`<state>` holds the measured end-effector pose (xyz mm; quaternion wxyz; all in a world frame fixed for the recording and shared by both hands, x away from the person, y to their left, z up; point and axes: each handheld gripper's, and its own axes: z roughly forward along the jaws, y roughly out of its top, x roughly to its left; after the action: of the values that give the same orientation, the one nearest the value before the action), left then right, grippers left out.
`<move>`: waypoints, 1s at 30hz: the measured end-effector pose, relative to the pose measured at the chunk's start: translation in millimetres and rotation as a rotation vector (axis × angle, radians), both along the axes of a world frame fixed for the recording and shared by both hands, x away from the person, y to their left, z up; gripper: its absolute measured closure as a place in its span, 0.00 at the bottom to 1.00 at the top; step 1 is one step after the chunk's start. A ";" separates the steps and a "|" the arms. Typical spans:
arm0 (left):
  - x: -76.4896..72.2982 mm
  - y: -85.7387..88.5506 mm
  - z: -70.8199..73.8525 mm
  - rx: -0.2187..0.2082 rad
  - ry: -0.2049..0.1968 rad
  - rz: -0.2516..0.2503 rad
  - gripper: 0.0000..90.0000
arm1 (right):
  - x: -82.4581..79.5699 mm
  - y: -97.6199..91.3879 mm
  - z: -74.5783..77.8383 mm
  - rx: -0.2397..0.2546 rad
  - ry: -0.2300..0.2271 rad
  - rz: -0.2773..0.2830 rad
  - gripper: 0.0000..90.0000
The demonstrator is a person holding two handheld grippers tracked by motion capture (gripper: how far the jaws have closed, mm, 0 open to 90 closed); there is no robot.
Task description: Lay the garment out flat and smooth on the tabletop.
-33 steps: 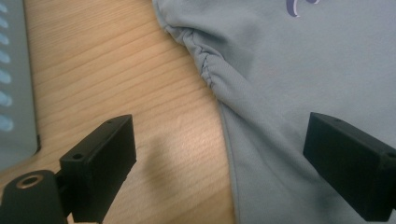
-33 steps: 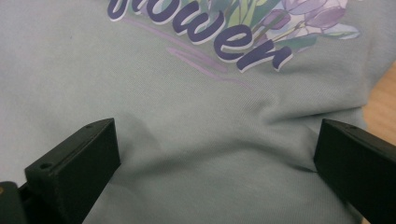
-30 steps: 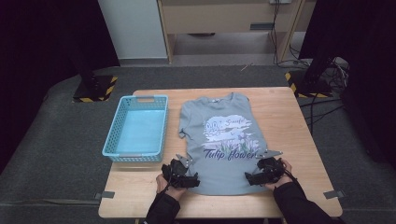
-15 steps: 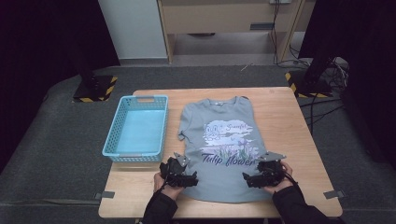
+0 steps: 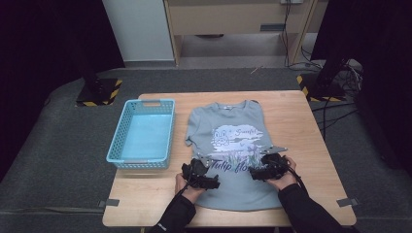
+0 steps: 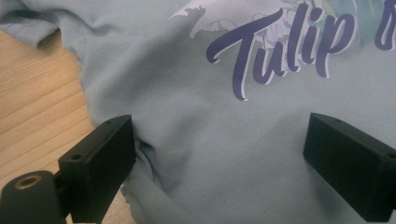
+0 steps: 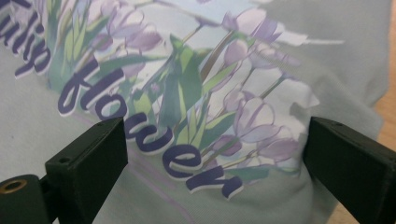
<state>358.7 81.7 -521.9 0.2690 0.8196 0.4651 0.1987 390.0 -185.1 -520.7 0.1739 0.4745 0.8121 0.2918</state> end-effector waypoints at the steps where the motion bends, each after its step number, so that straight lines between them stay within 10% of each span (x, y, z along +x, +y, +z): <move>1: -0.5 0.5 -0.5 -0.004 -0.001 0.002 0.09 | -0.7 0.4 -1.7 -0.005 0.006 0.002 0.07; 15: -13.6 7.4 -1.4 -0.025 -0.010 -0.026 0.07 | -18.6 -1.4 -1.3 -0.004 0.020 0.031 0.08; 30: -19.9 50.0 29.5 -0.152 0.011 0.018 0.05 | 22.6 -50.5 55.5 0.245 -0.181 -0.114 0.19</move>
<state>338.7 131.6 -492.4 0.3259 0.7939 0.4875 0.1607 412.5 -235.6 -465.2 0.2034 0.5091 0.7231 0.4202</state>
